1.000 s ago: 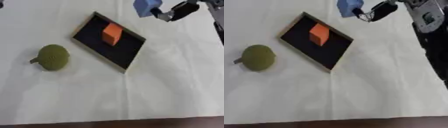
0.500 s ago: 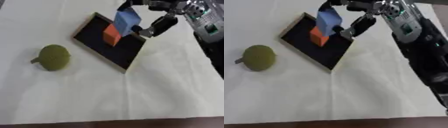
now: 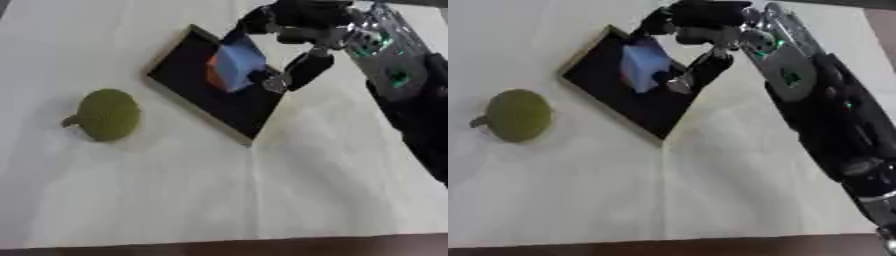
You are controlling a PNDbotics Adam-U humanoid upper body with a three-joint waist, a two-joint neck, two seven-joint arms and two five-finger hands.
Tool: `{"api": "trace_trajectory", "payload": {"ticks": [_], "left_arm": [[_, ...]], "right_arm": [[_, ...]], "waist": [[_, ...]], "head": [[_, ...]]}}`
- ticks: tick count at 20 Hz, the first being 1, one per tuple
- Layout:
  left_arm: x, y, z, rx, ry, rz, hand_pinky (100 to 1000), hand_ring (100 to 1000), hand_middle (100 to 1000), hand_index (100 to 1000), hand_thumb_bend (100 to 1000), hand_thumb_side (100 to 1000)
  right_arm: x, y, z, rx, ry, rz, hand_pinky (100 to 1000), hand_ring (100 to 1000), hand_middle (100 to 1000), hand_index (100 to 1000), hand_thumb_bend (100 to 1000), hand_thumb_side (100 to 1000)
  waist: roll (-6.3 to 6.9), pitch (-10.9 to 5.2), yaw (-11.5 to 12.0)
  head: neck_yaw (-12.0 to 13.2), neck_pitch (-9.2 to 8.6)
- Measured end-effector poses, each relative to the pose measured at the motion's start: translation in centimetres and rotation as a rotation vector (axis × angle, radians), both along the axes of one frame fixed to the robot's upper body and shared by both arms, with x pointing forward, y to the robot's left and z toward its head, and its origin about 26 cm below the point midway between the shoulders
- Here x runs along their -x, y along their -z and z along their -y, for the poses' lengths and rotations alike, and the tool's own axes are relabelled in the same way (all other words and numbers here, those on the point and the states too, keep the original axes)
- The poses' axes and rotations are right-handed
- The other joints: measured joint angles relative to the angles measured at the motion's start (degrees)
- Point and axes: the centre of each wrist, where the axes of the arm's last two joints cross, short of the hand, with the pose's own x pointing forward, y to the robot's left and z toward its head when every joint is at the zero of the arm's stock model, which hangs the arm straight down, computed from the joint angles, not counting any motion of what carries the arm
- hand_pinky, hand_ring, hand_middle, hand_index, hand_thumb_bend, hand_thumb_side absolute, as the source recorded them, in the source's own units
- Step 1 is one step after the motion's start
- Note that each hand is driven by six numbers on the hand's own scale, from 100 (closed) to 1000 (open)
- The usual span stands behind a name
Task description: Pick up objects on the table and place them in the box.
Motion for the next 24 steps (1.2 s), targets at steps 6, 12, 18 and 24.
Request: {"api": "trace_trajectory", "payload": {"ticks": [6, 12, 18, 24], "left_arm": [[0.0, 0.0, 0.0, -0.003, -0.003, -0.005, 678, 753, 765, 815, 100, 673], [0.0, 0.0, 0.0, -0.004, -0.003, -0.006, 679, 754, 765, 815, 100, 673], [0.0, 0.0, 0.0, -0.005, -0.003, -0.007, 680, 755, 764, 815, 100, 674], [0.0, 0.0, 0.0, -0.006, -0.002, -0.009, 680, 756, 764, 816, 100, 674]], "right_arm": [[-0.3, 0.9, 0.3, 0.020, 0.011, 0.014, 916, 823, 399, 595, 100, 269], [-0.5, 2.1, 0.2, 0.069, 0.013, -0.008, 934, 909, 630, 833, 100, 260], [-0.6, 2.2, 0.3, 0.079, 0.018, 0.002, 994, 1000, 804, 968, 188, 249], [-0.6, 2.1, 0.4, 0.100, 0.021, 0.048, 1000, 1000, 845, 987, 298, 260]], "waist": [[-0.07, 0.01, 0.0], [-0.04, 0.04, 0.0], [-0.04, 0.05, 0.0], [-0.04, 0.05, -0.2]], "head": [[0.2, 0.00], [0.2, 0.00], [0.2, 0.00], [0.2, -0.01]]}}
